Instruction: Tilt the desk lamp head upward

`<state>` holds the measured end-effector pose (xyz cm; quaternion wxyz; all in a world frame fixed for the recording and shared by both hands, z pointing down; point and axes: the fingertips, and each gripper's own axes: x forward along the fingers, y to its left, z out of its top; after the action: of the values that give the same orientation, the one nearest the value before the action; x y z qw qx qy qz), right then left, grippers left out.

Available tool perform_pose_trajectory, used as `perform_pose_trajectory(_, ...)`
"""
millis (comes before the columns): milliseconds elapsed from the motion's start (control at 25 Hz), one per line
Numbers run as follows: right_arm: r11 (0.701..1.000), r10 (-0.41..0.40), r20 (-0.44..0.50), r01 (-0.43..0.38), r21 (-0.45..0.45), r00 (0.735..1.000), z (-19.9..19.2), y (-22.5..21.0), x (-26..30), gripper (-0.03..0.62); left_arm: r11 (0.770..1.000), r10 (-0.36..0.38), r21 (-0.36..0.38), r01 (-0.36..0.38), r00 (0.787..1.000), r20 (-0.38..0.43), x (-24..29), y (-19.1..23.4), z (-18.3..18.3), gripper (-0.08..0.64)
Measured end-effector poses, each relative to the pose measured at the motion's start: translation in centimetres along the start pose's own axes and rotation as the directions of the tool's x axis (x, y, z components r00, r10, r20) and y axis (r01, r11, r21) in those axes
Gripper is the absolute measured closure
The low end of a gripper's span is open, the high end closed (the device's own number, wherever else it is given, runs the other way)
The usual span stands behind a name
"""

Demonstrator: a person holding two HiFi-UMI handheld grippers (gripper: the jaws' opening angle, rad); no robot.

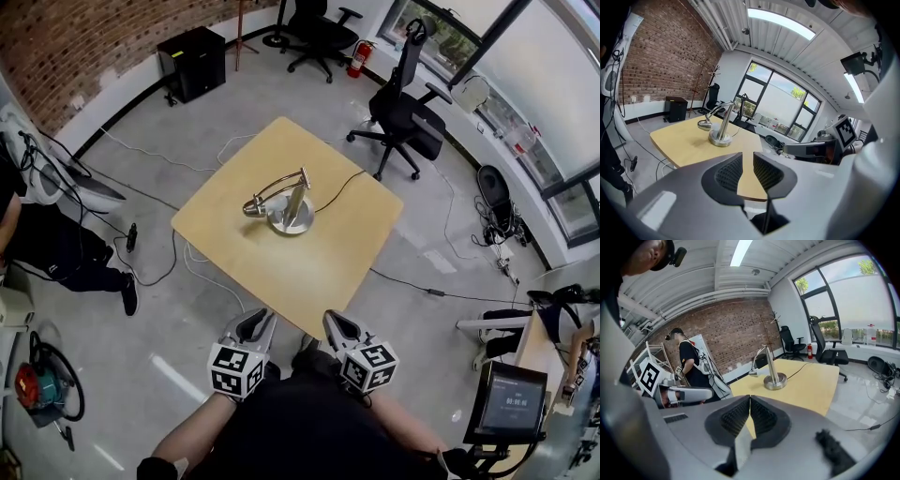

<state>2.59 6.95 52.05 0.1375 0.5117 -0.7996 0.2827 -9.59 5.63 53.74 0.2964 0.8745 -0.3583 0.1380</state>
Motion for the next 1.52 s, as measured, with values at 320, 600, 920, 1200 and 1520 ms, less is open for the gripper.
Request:
perform_pose_trajectory(320, 0.994, 0.106, -0.016, -0.106, -0.026, 0.994, 2.4, -3.3, 3.9, 0.588, 0.992, 0.128, -0.007, -0.128, 0.992, 0.008, 3.6, 1.9, 1.9, 0.480)
perform_pose_trajectory(600, 0.968, 0.215, -0.043, -0.219, -0.127, 0.976, 7.5, -8.4, 8.1, 0.588, 0.961, 0.269, -0.068, -0.266, 0.963, 0.035, 9.6, 3.7, 5.1, 0.466)
perform_pose_trajectory(920, 0.933, 0.322, -0.119, -0.336, -0.126, 0.939, 8.2, -12.0, 11.9, 0.588, 0.925, 0.371, -0.096, -0.369, 0.929, 0.008, 12.7, 3.5, 6.2, 0.460)
perform_pose_trajectory(1200, 0.926, 0.334, -0.150, -0.354, -0.135, 0.931, 8.2, -12.6, 15.3, 0.586, 0.891, 0.434, -0.136, -0.434, 0.901, -0.029, 11.4, 5.9, 6.1, 0.459)
perform_pose_trajectory(1520, 0.945, 0.215, -0.201, -0.256, -0.206, 0.956, 6.9, -12.7, 18.8, 0.586, 0.924, 0.341, -0.168, -0.343, 0.939, -0.037, 14.2, 9.0, 5.9, 0.456)
